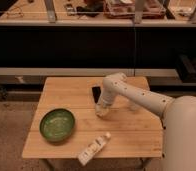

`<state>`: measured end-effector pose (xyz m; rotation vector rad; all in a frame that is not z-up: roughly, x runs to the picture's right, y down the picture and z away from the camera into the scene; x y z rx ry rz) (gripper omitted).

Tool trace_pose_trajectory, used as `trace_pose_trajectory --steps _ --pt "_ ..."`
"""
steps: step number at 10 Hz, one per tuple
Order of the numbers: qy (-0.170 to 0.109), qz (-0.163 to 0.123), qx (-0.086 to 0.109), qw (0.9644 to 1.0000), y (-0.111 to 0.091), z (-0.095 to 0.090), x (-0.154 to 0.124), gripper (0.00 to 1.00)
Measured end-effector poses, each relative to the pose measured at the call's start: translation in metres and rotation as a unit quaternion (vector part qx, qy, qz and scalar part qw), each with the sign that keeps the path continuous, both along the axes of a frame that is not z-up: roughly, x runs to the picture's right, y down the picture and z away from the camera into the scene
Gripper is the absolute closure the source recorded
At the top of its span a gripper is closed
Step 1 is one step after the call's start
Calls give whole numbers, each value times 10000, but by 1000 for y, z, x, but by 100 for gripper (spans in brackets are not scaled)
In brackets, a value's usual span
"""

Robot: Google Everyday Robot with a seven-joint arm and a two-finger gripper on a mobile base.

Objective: Wipe the white sponge on the table

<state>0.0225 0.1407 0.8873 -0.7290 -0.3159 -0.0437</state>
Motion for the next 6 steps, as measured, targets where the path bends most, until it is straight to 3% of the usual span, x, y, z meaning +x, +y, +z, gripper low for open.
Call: trace_pose_trajectory --steps 3,6 --pt "-380 -337 30 9987 39 -26 -27 100" --pt "-318 -509 -56 9982 71 -48 -8 100"
